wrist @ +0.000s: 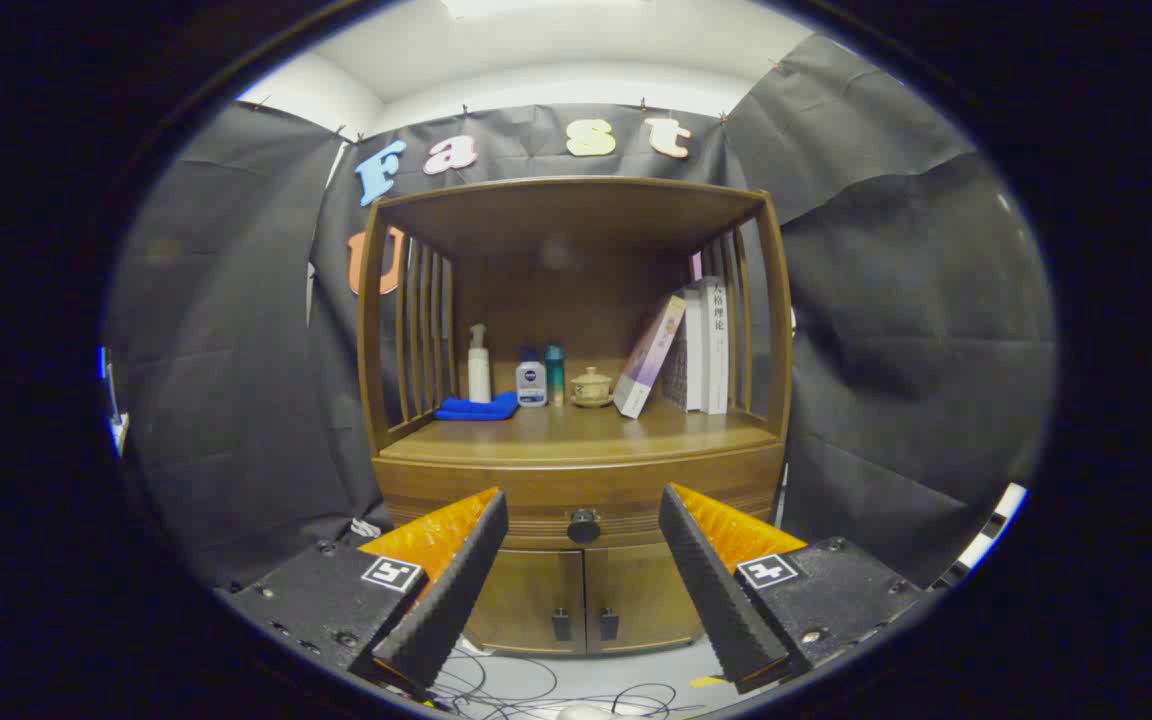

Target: Pull open the drawer, take out the items inside it, and place them on the countertop above the cabinet.

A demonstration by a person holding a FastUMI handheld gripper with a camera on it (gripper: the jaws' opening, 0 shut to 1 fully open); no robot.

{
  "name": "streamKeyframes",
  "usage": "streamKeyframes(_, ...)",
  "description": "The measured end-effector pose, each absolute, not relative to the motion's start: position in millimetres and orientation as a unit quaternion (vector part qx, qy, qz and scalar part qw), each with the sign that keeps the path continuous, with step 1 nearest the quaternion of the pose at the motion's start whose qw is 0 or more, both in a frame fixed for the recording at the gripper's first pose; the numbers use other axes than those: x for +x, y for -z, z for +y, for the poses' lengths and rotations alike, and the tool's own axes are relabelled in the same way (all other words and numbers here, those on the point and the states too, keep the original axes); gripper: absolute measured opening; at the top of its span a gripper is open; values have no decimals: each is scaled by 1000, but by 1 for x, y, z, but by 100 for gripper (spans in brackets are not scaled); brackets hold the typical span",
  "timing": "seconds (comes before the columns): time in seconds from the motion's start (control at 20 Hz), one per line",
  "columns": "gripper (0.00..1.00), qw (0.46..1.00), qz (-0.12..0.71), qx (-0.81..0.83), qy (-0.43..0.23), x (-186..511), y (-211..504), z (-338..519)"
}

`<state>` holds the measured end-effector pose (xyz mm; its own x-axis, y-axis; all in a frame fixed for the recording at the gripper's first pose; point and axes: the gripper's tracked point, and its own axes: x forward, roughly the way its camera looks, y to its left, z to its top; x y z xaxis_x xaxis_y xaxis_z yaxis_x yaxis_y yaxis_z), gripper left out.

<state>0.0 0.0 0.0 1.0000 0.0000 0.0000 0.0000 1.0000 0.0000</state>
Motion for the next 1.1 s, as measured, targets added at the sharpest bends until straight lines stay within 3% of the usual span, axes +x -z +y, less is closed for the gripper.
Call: streamKeyframes(1.1,100,1000,10,-9,-5,24,14,6)
